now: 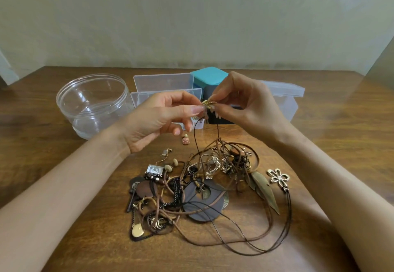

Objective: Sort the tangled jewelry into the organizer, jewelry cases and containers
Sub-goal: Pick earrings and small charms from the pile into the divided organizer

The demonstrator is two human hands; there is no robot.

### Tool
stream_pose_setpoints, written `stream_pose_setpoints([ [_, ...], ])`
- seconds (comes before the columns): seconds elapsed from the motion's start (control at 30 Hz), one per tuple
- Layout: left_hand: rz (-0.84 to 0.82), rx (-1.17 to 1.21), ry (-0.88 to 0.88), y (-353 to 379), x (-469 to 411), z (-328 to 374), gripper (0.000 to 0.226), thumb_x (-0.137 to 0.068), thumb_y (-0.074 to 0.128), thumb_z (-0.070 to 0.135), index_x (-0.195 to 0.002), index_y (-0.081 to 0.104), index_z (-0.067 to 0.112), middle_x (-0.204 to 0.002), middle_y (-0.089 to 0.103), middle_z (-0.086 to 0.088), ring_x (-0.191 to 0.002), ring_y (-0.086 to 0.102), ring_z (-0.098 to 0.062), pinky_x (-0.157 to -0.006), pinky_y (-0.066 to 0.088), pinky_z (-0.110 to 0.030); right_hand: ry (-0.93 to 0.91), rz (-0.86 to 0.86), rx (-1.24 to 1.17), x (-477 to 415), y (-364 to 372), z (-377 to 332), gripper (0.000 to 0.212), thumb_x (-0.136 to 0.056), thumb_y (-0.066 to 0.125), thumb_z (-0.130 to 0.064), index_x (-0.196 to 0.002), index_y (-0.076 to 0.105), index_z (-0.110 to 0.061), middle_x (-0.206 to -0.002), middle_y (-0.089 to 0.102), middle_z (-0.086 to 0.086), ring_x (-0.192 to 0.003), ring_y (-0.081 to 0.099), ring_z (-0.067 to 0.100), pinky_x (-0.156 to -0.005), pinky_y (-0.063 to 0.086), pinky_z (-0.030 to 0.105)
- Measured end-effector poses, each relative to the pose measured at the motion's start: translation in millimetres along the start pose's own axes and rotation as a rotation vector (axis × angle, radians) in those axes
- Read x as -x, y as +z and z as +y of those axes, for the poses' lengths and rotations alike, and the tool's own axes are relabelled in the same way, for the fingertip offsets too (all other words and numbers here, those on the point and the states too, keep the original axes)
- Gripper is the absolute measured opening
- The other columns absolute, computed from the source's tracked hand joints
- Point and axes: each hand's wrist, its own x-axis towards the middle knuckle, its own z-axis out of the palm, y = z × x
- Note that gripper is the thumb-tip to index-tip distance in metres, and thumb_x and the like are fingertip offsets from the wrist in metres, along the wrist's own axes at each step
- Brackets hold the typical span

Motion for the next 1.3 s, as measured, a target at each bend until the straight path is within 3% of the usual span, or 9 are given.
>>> stream_pose_setpoints([
  [0.2, 0.049, -0.004, 0.052, 0.1, -1.5, -1.9, 0.018, -0.073, 0.061, 0.019, -0.088, 0.061, 0.008, -0.077, 0.068, 0.002, -0.054, 0.053, -0.004, -0.037, 0.038, -0.011, -0.089, 0.002, 0.074, 0.1, -0.7, 1.6, 0.013, -0.081, 0.067, 0.001, -0.087, 0.06, -0.009, -0.091, 0.066, 0.005, -0.086, 0.067, 0.017, -0.081, 0.057, 0.034],
  [0.33, 0.056, 0.034, 0.045, 0.9, -3.1, -3.8, 0.022, -0.072, 0.063, 0.02, -0.09, 0.059, 0.009, -0.082, 0.067, 0.0, -0.056, 0.056, -0.006, -0.037, 0.038, -0.012, -0.209, 0.023, 0.204, -0.1, 1.7, 2.7, 0.005, -0.081, 0.065, -0.001, -0.083, 0.062, 0.0, -0.095, 0.067, 0.009, -0.085, 0.066, 0.017, -0.074, 0.057, 0.033],
  [0.47, 0.128, -0.03, 0.097, 1.6, -3.9, -6.0, 0.026, -0.066, 0.068, 0.018, -0.089, 0.058, 0.01, -0.077, 0.066, 0.0, -0.056, 0.057, -0.007, -0.039, 0.04, -0.013, -0.284, 0.034, 0.305, -0.5, 3.8, 2.9, 0.006, -0.08, 0.068, -0.002, -0.082, 0.063, -0.001, -0.091, 0.066, 0.009, -0.08, 0.065, 0.016, -0.069, 0.056, 0.03],
  [0.6, 0.181, -0.152, 0.187, 2.1, -3.5, -9.2, 0.023, -0.071, 0.07, 0.012, -0.091, 0.059, 0.008, -0.071, 0.067, 0.005, -0.057, 0.06, -0.007, -0.041, 0.042, -0.016, -0.043, 0.036, 0.1, -0.9, 5.4, 4.8, 0.014, -0.077, 0.074, -0.001, -0.083, 0.064, -0.009, -0.092, 0.07, 0.009, -0.084, 0.069, 0.019, -0.076, 0.058, 0.039],
  [0.7, 0.214, -0.288, 0.266, 0.8, -4.3, -10.6, 0.016, -0.079, 0.067, 0.004, -0.091, 0.059, 0.011, -0.077, 0.067, 0.002, -0.061, 0.063, -0.007, -0.041, 0.045, -0.017, 0.172, -0.008, -0.17, -1.2, 5.9, 3.0, 0.016, -0.073, 0.074, -0.007, -0.083, 0.063, -0.001, -0.089, 0.071, 0.015, -0.081, 0.071, 0.026, -0.077, 0.059, 0.042],
  [0.8, 0.212, -0.401, 0.316, -0.2, -4.3, -10.6, 0.017, -0.081, 0.067, 0.007, -0.089, 0.06, 0.018, -0.086, 0.066, -0.003, -0.066, 0.062, -0.007, -0.044, 0.046, -0.018, 0.261, -0.005, -0.264, -2.0, 6.0, 0.8, 0.019, -0.068, 0.073, -0.013, -0.079, 0.062, -0.001, -0.083, 0.072, 0.013, -0.076, 0.072, 0.026, -0.074, 0.059, 0.038],
  [0.93, 0.197, -0.519, 0.357, 1.5, -3.3, -9.3, 0.016, -0.082, 0.067, 0.009, -0.089, 0.062, 0.023, -0.09, 0.064, 0.001, -0.07, 0.059, -0.005, -0.045, 0.045, -0.017, 0.307, -0.015, -0.247, -3.1, 4.1, 0.8, 0.012, -0.073, 0.072, -0.004, -0.074, 0.061, -0.009, -0.079, 0.071, 0.009, -0.072, 0.071, 0.021, -0.071, 0.059, 0.033],
  [1.13, 0.129, -0.274, 0.165, 3.9, -4.5, -10.2, 0.017, -0.084, 0.062, 0.001, -0.097, 0.056, 0.011, -0.095, 0.061, -0.009, -0.061, 0.065, -0.011, -0.04, 0.044, -0.017, 0.236, -0.037, -0.167, -2.2, 1.8, -1.2, 0.019, -0.076, 0.07, -0.003, -0.094, 0.066, -0.006, -0.088, 0.071, 0.014, -0.076, 0.071, 0.022, -0.072, 0.058, 0.028],
  [1.3, 0.095, -0.064, 0.05, -1.5, -3.8, -6.1, 0.012, -0.086, 0.056, 0.002, -0.094, 0.058, 0.011, -0.086, 0.06, -0.002, -0.061, 0.063, -0.008, -0.041, 0.044, -0.014, 0.188, -0.051, 0.006, -1.4, -4.9, -1.9, 0.016, -0.08, 0.069, -0.003, -0.095, 0.071, -0.007, -0.091, 0.072, 0.007, -0.078, 0.072, 0.012, -0.075, 0.056, 0.02],
])
